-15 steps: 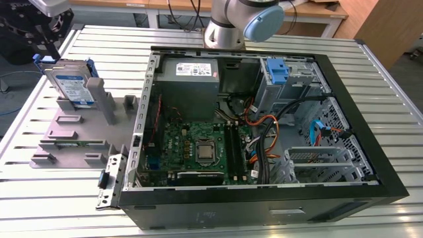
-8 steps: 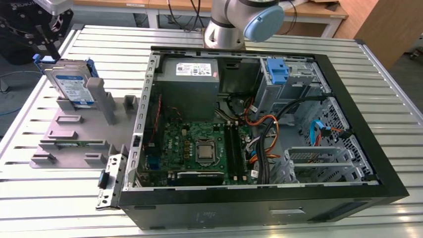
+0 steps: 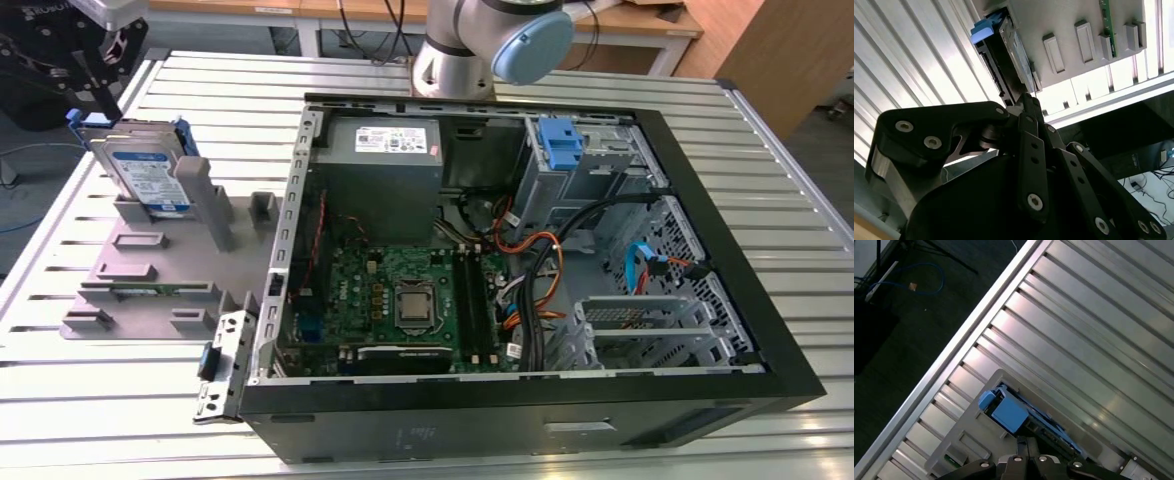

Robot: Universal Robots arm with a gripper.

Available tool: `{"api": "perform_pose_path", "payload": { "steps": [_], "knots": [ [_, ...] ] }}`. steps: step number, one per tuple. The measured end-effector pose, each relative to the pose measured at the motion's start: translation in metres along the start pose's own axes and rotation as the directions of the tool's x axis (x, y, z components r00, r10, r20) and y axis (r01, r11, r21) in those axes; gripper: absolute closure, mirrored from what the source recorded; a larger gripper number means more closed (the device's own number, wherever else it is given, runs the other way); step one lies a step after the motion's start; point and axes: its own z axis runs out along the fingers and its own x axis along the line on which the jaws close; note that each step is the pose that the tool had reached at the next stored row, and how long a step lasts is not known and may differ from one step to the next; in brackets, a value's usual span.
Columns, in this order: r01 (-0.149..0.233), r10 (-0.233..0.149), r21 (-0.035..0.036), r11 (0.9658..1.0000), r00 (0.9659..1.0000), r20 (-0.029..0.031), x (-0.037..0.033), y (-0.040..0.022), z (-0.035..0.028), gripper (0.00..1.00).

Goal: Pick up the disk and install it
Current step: 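Pick up the disk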

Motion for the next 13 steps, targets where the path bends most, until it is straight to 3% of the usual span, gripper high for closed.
{"api": "perform_pose_path", "payload": {
  "steps": [3,7,13],
  "knots": [
    [0.044,-0.044,0.0002,0.9990,0.9990,-0.0017,0.0000,0.0000,0.0000,0.89],
    [0.099,-0.099,0.0002,0.9951,0.9951,-0.0041,0.0000,0.0000,-0.0001,0.89],
    [0.103,-0.103,0.0003,0.9947,0.9947,-0.0042,0.0000,0.0000,0.0000,0.89]
  ]
}}
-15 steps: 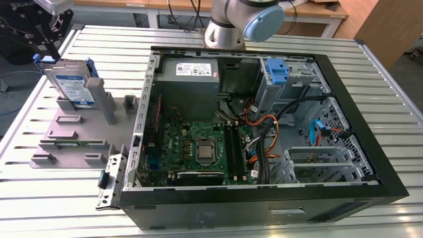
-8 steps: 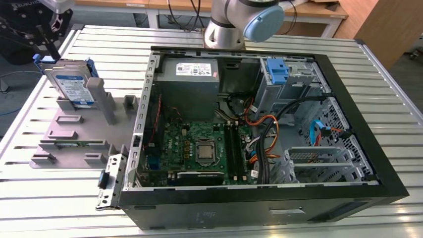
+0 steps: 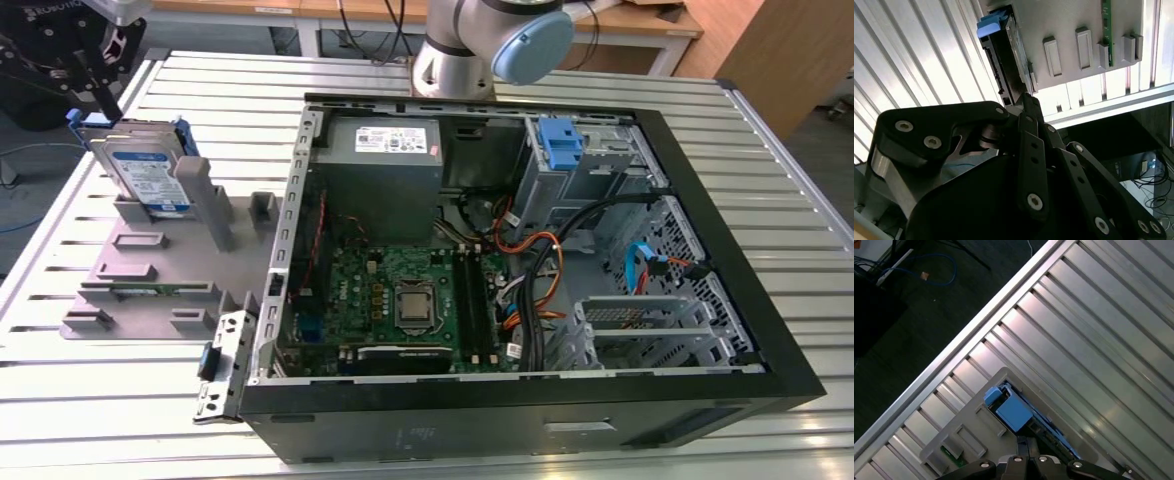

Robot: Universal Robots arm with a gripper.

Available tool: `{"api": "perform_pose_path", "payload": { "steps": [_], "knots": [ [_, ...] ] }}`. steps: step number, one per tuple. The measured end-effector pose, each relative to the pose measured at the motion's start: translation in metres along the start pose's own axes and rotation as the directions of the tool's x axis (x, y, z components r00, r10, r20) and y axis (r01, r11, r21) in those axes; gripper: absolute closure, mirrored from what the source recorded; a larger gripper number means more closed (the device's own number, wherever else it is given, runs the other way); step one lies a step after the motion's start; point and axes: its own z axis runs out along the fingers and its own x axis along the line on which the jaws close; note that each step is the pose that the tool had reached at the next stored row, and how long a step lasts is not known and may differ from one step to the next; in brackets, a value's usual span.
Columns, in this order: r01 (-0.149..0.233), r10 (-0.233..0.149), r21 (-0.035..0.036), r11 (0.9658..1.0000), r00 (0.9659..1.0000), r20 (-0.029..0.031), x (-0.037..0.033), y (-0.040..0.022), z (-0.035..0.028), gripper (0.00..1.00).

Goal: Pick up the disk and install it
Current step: 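Pick up the disk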

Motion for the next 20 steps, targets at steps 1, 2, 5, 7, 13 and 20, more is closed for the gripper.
{"api": "perform_pose_path", "payload": {
  "steps": [1,2,5,7,13,20],
  "knots": [
    [0.000,0.000,0.0000,1.0000,1.0000,0.0000,0.0000,0.0000,0.0000,0.89],
    [0.002,-0.002,-0.0001,1.0000,1.0000,-0.0001,0.0000,0.0000,0.0000,0.89],
    [0.031,-0.031,0.0001,0.9995,0.9995,-0.0013,0.0000,0.0000,0.0000,0.89],
    [0.057,-0.057,0.0001,0.9984,0.9984,-0.0023,0.0000,0.0000,0.0000,0.89],
    [0.149,-0.149,0.0002,0.9889,0.9889,-0.0061,0.0000,0.0000,0.0000,0.89],
    [0.156,-0.156,0.0002,0.9878,0.9878,-0.0064,0.0000,0.0000,0.0000,0.89]
  ]
}}
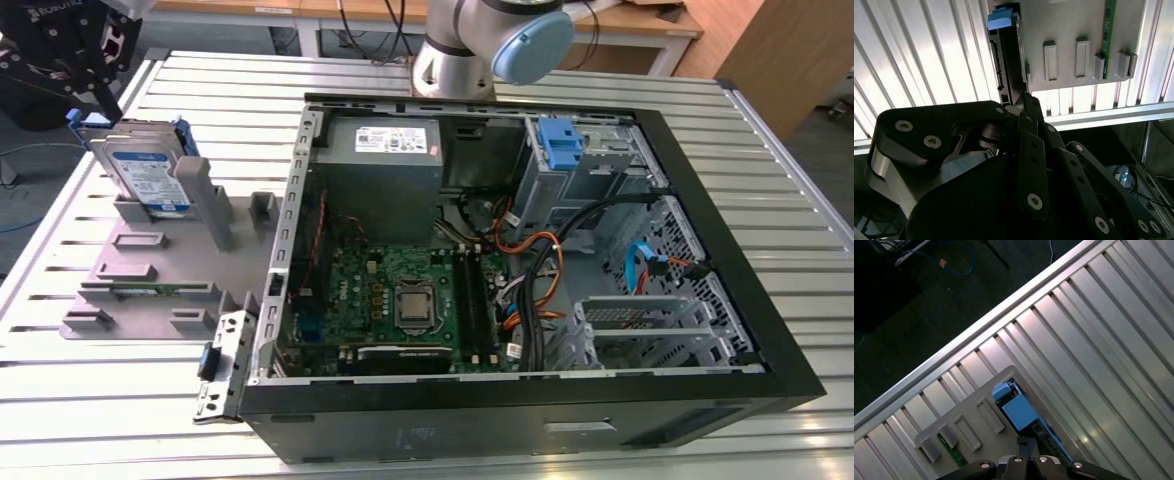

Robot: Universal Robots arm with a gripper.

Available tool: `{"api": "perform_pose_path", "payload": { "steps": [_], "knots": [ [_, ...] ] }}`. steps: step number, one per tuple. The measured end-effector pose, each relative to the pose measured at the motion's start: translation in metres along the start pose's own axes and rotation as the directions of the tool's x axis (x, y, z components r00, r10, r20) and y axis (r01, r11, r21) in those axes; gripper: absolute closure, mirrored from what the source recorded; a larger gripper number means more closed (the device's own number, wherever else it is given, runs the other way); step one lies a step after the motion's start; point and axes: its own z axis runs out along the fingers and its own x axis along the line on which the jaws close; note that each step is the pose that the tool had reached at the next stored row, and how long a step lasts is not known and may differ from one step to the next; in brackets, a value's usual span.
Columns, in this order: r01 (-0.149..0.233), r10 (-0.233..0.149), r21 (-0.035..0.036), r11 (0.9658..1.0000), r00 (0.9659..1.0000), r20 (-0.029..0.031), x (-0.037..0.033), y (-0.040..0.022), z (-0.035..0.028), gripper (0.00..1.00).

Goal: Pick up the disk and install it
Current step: 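Pick up the disk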

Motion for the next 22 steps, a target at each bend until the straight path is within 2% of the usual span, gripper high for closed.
{"api": "perform_pose_path", "payload": {
  "steps": [7,13,17,22],
  "knots": [
    [0.009,-0.009,0.0001,1.0000,1.0000,-0.0003,0.0000,0.0000,0.0000,0.89],
    [0.062,-0.062,0.0002,0.9981,0.9981,-0.0025,0.0000,0.0000,0.0000,0.89],
    [0.108,-0.108,0.0003,0.9942,0.9942,-0.0044,0.0000,0.0000,0.0000,0.89],
    [0.169,-0.169,0.0001,0.9856,0.9856,-0.0066,0.0000,0.0000,0.0001,0.89]
  ]
}}
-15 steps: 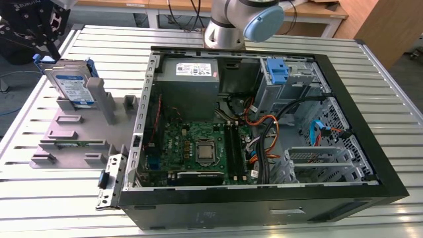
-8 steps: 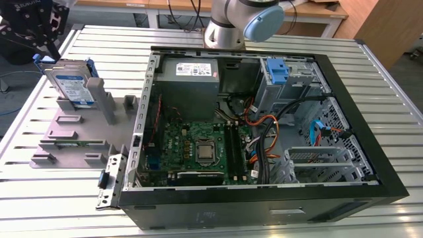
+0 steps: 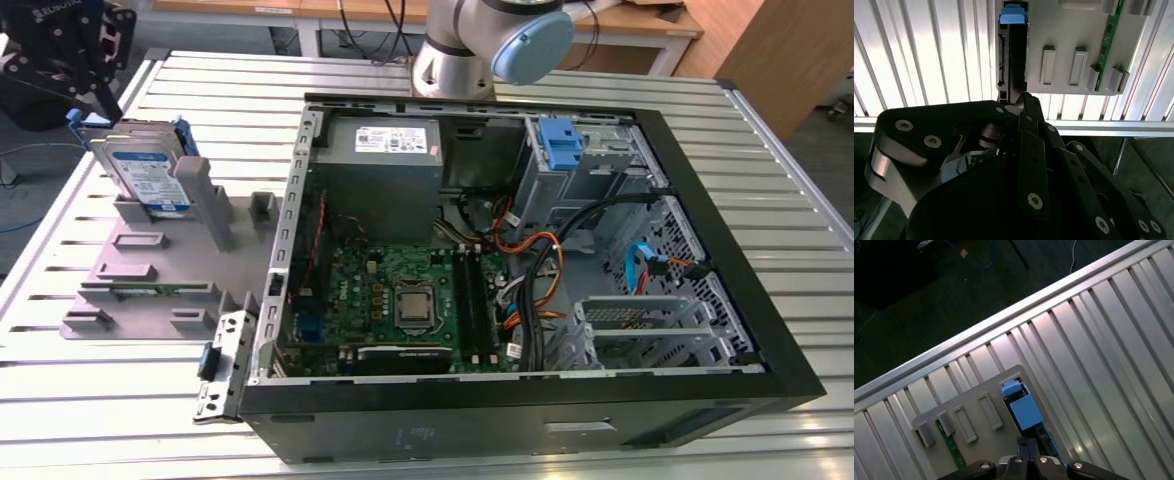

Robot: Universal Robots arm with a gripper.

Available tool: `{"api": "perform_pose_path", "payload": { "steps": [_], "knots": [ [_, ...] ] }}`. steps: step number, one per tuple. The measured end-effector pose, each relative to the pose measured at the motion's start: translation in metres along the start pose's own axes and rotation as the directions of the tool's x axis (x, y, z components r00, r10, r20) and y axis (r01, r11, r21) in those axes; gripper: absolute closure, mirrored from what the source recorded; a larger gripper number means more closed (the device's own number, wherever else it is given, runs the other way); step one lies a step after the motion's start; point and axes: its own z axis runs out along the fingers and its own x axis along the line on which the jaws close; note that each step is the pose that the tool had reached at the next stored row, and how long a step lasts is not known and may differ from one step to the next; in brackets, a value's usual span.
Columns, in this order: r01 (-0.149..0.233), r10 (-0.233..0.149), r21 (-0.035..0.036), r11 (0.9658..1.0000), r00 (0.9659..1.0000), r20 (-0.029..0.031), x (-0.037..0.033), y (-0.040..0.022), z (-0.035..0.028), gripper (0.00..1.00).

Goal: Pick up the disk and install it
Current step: 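Pick up the disk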

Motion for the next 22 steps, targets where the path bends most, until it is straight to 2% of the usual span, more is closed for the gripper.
{"api": "perform_pose_path", "payload": {
  "steps": [3,6,9,11,13,17,20,22],
  "knots": [
    [0.047,-0.047,0.0001,0.9989,0.9989,-0.0018,0.0000,0.0000,0.0001,0.89],
    [0.099,-0.099,0.0002,0.9951,0.9951,-0.0040,0.0000,0.0000,0.0003,0.89],
    [0.154,-0.154,0.0001,0.9881,0.9881,-0.0063,0.0000,0.0000,0.0005,0.89],
    [0.189,-0.189,0.0001,0.9819,0.9819,-0.0077,0.0000,0.0000,0.0006,0.89],
    [0.225,-0.225,-0.0001,0.9744,0.9744,-0.0092,0.0000,0.0000,0.0007,0.89],
    [0.295,-0.295,-0.0006,0.9554,0.9553,-0.0122,0.0000,0.0000,0.0010,0.89],
    [0.346,-0.346,-0.0010,0.9381,0.9380,-0.0143,0.0000,-0.0001,0.0012,0.89],
    [0.381,-0.381,-0.0015,0.9246,0.9245,-0.0159,0.0000,-0.0001,0.0014,0.89]
  ]
}}
